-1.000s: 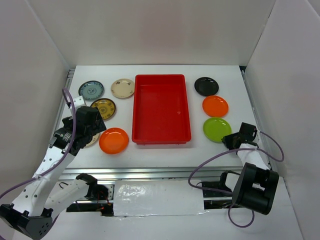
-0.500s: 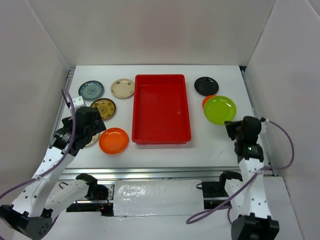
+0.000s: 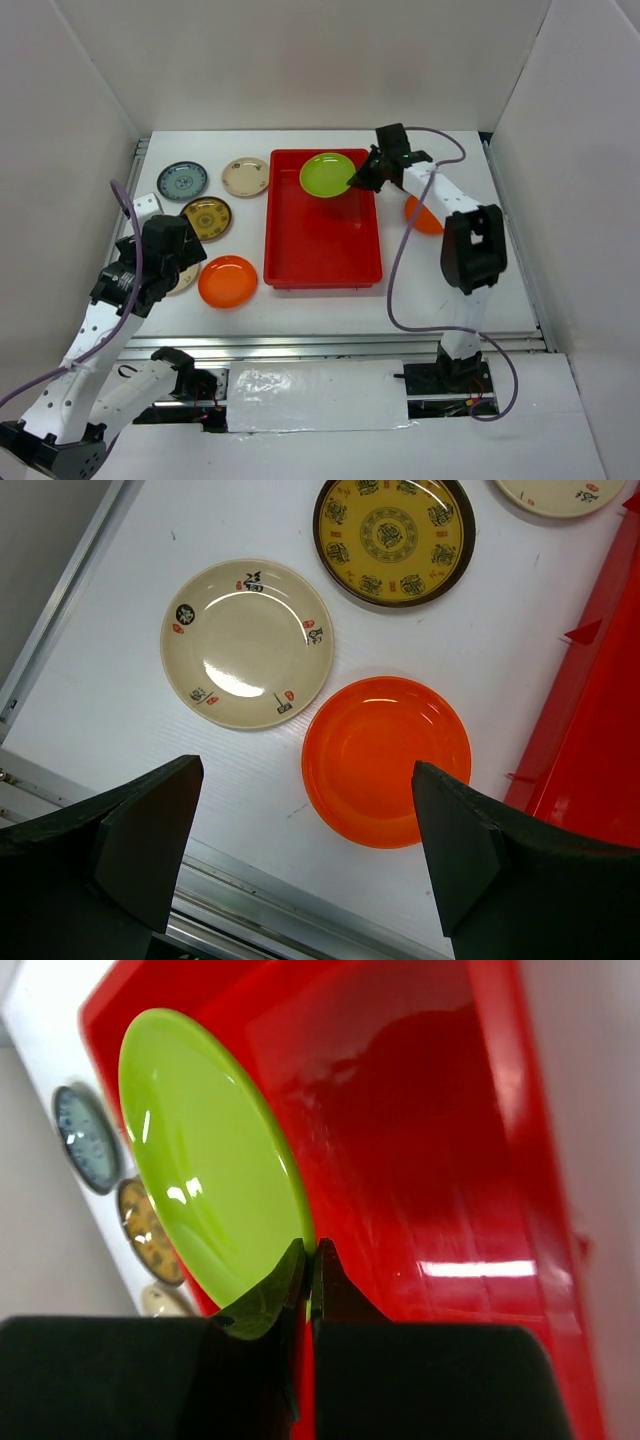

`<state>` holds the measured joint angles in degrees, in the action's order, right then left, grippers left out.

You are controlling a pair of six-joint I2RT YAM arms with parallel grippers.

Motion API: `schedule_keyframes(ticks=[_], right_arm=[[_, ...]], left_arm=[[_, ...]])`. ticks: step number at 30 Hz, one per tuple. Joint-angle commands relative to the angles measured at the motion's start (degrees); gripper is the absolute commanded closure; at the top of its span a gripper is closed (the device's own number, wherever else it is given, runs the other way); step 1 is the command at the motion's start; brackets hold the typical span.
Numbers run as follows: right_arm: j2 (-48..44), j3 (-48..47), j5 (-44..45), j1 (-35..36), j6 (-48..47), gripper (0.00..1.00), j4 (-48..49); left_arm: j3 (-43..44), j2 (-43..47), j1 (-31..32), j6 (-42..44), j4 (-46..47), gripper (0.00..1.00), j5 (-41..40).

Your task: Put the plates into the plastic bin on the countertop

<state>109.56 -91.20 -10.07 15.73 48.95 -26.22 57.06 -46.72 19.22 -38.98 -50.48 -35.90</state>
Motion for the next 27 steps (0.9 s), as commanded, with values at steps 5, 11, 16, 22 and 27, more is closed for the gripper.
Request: schedule_keyframes(ticks=[5, 11, 16, 22, 27], right_arm=[[13.30, -13.22, -3.12, 2.82, -0.88, 1.00, -2.18], [15.78, -13.40, -2.59, 3.08, -0.43, 0.69, -1.12], [6.32, -9.45, -3.47, 4.66, -1.57, 0.00, 3.18], [-9.51, -3.31, -9.87, 5.37, -4.65, 0.00, 7.65], [-27.00, 12.67, -34.15, 5.45, -8.78, 0.00, 15.82]], left_arm=[[0.42, -1.79, -0.59, 1.80, 2.23, 0.01, 0.57], [0.77, -4.52, -1.20, 1.89, 2.23, 0.01, 1.01], [1.48, -7.59, -4.53, 0.49, 1.53, 0.01, 0.83], [6.83, -19.18, -21.73, 0.31, 6.60, 0.01, 22.39], [18.84, -37.69, -29.94, 0.83, 12.68, 0.01, 30.98]])
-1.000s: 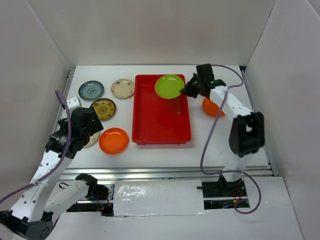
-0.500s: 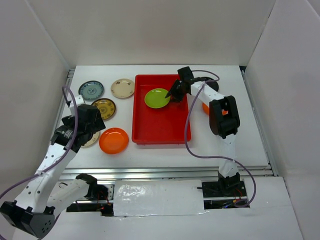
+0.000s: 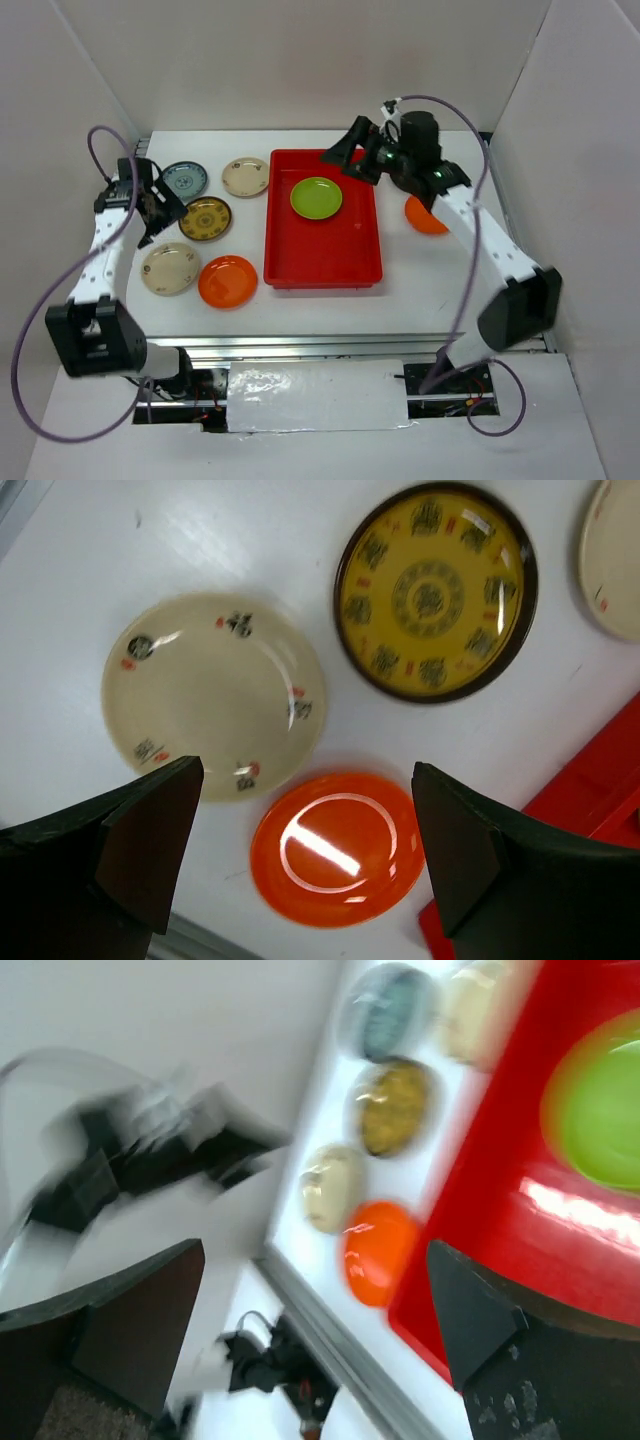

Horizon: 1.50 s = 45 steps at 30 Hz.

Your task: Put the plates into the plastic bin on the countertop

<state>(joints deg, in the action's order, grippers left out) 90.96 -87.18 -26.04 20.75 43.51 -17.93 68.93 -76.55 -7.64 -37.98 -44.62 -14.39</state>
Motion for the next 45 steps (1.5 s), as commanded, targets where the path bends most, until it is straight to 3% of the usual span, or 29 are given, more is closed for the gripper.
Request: schedule_keyframes(ticks=[1, 3, 6, 9, 16, 23, 28, 30, 31, 33, 39, 42, 45], right_arm=[[-14.34, 17.56, -21.04, 0.78, -2.38, 0.00, 14.96], [-20.09, 24.57, -24.04, 3.05, -1.49, 0.00, 19.76], [-28.80, 31.00, -22.21, 5.79, -5.26, 0.00, 16.37], [-33.56, 33.47, -24.48, 7.02, -8.69, 0.00, 13.37], [-36.11, 35.32, -26.60, 7.11, -13.01, 0.00, 7.83], [-40.41, 36.38, -27.04, 5.53, -15.29, 0.00, 4.67], [-42.70, 36.73, -27.74, 2.89, -16.79, 0.00, 1.85], [-42.97, 37.60, -28.01, 2.01, -16.17, 0.00, 2.98], [-42.97, 37.95, -28.45, 1.58, -15.48, 0.00, 3.43], [-42.79, 38.57, -28.71, 1.31, -14.60, 0.00, 4.66], [-42.70, 38.05, -28.01, 0.87, -13.71, 0.00, 4.66], [-42.27, 37.96, -26.96, 0.78, -12.22, 0.00, 5.45], [-41.65, 37.26, -26.17, 0.61, -11.78, 0.00, 4.84]], left_arm=[[9.45, -11.21, -4.56, 0.61, 6.48, 0.01, 9.21], [17.51, -18.25, -5.89, 1.76, 3.95, 0.01, 10.95], [24.21, -31.69, -7.47, 5.10, 4.62, 0.06, 17.80], [26.25, -35.58, -8.88, 7.12, 7.08, 0.06, 21.59], [25.03, -39.46, -8.97, 7.74, 9.11, 0.07, 21.78], [24.77, -46.22, -8.97, 8.36, 8.76, 0.21, 19.14], [22.04, -44.74, -8.89, 7.39, 10.87, 0.28, 16.94], [22.13, -45.43, -8.54, 7.48, 10.70, 0.39, 16.50], [22.13, -46.05, -7.92, 7.57, 10.35, 0.53, 15.98], [21.87, -46.14, -7.57, 7.57, 10.00, 0.67, 14.84], [21.69, -41.41, -4.85, 7.48, 8.85, 0.82, 8.18], [23.18, -37.54, -1.69, 8.18, 6.66, 1.00, 5.17], [26.69, -34.11, 1.56, 9.49, 4.03, 1.00, 4.90]])
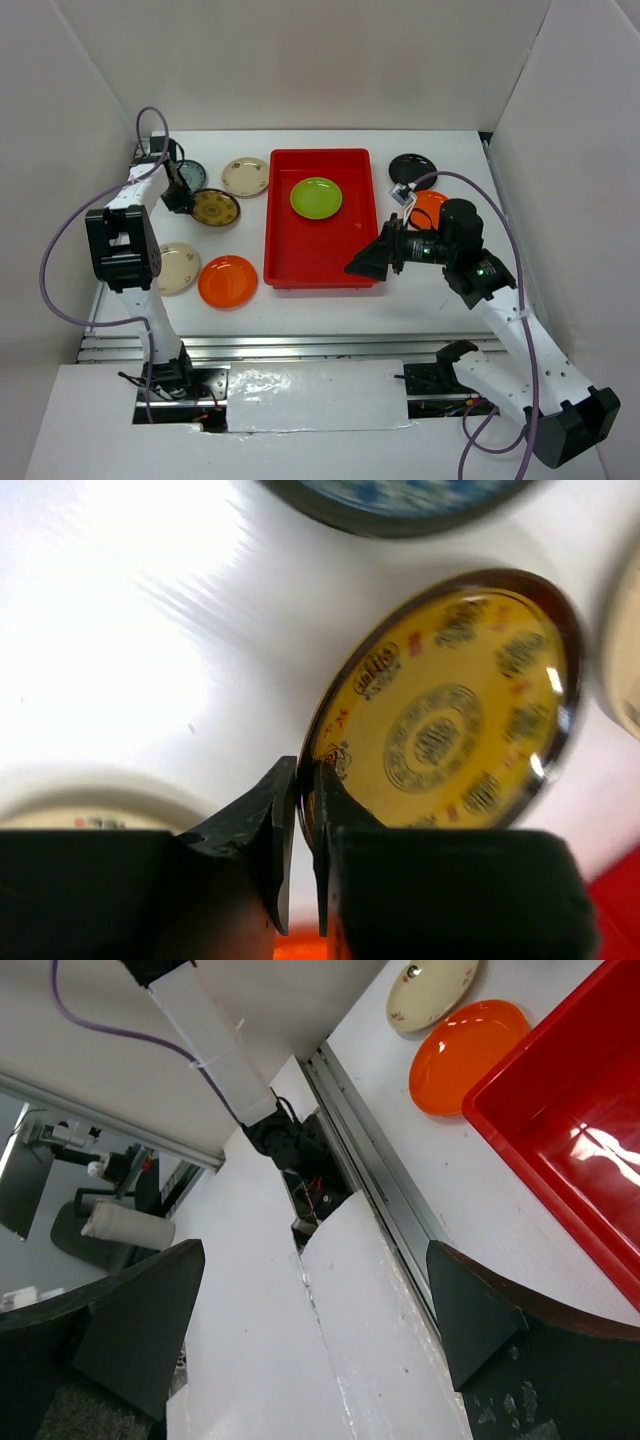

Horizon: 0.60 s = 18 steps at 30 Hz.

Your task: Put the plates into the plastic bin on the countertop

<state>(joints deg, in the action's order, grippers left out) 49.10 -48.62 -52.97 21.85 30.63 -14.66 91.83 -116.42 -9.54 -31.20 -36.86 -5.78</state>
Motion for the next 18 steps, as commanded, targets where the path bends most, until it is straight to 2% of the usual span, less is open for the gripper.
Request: schedule_keyframes(ticks=[1, 4, 5, 10, 13, 18], right_arm=[[0.38, -1.48, 1.20, -0.49, 1.10, 0.00, 1.39], [0.38, -2.53, 2.96, -0.84, 0.92, 0.00, -0.46], [0.38, -2.97, 2.96, -1.10, 0.92, 0.00, -0.72], [0.12, -3.67, 4.28, -2.95, 0.39, 0.00, -2.92], [0.03, -3.76, 4.54, -4.44, 0.48, 0.00, -3.36], [-0.14, -3.59, 5.42, -8.47, 2.58, 0.00, -3.36]], left_arm=[[5.97, 6.55, 4.17, 2.55, -5.83, 1.00, -4.67], [6.09, 11.90, 5.23, 0.18, -6.82, 1.00, -4.77], [4.95, 16.27, 5.06, -0.26, -4.21, 1.00, -3.72], [0.28, 27.10, 5.41, -2.99, 2.05, 1.00, 3.30], [0.02, 29.22, 7.25, -4.22, 3.81, 1.00, 6.91], [1.23, 25.12, 13.13, -7.20, 12.23, 1.00, 20.61]])
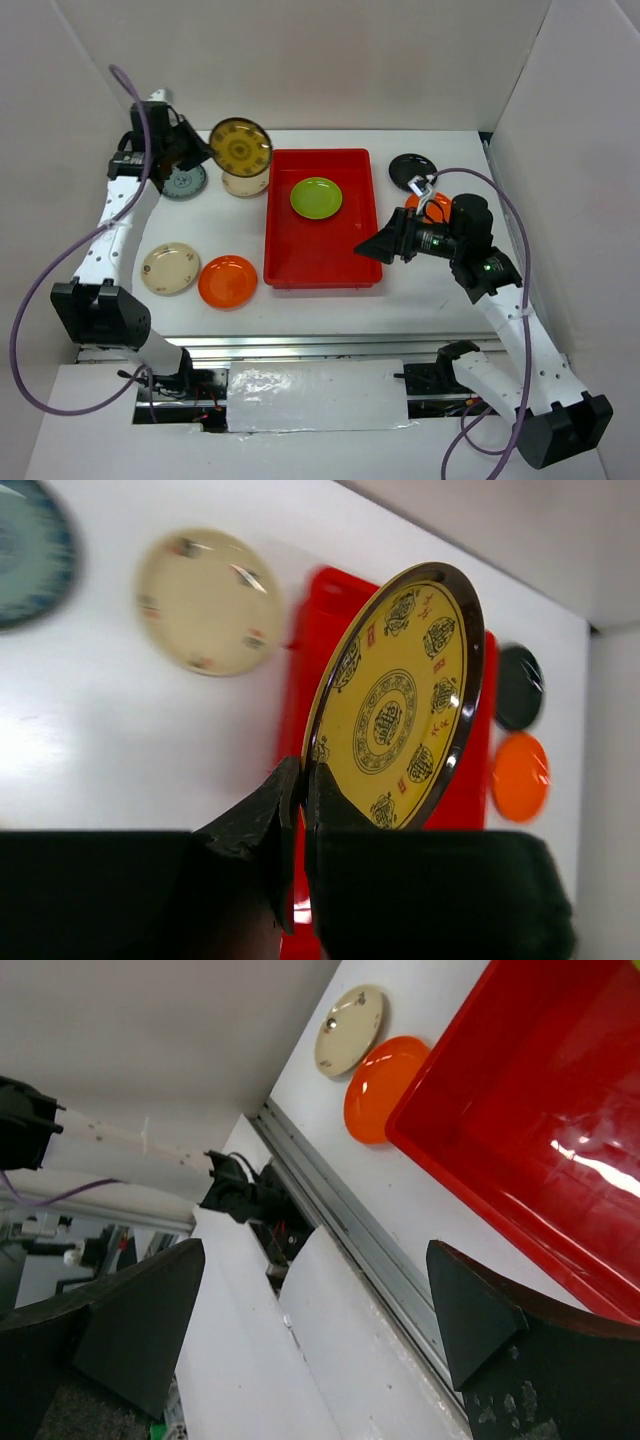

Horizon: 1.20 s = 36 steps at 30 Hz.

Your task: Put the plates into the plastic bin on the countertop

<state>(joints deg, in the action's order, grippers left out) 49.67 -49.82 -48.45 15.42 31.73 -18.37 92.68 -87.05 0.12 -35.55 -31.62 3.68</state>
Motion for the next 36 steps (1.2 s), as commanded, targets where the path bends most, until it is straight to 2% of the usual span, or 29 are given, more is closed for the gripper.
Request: schedule_keyframes(ticks=[1, 7, 10, 14, 19, 23, 28, 32, 36], right_arm=[[-0.89, -2.04, 1.94, -2.76, 2.19, 0.00, 0.61], [-4.40, -1.24, 5.90, -9.52, 5.98, 0.00, -1.05], [-6.16, -0.63, 9.41, -12.95, 6.16, 0.00, -3.33], [-8.54, 2.36, 12.66, -14.98, 8.09, 0.00, -2.46], [-8.45, 6.74, 25.41, -22.35, 11.25, 0.00, -3.34], [-7.04, 10.27, 22.97, -29.11, 14.24, 0.00, 0.42], [-5.73, 10.71, 23.47, -30.36, 13.98, 0.00, 0.71], [-4.23, 10.54, 24.54, -31.15, 14.15, 0.00, 1.14], [-2.39, 10.62, 24.36, -31.42, 14.85, 0.00, 1.94]], left_arm=[[1.00, -6.97, 5.75, -3.03, 7.79, 1.00, 12.21], [6.01, -18.57, 13.49, -3.21, 15.07, 1.00, 15.91], [9.79, -24.65, 15.78, -2.42, 15.44, 1.00, 15.39], [14.44, -30.98, 17.28, -1.01, 13.52, 1.00, 12.24], [19.37, -36.43, 17.72, -0.14, 10.70, 1.00, 6.78], [21.83, -39.59, 17.90, 0.22, 7.81, 1.00, 2.74], [21.05, -40.14, 18.16, 0.66, 7.53, 1.00, 2.38], [19.12, -38.91, 18.69, 1.01, 7.98, 0.74, 1.42], [17.01, -37.06, 18.95, 1.09, 8.41, 0.55, 1.50]])
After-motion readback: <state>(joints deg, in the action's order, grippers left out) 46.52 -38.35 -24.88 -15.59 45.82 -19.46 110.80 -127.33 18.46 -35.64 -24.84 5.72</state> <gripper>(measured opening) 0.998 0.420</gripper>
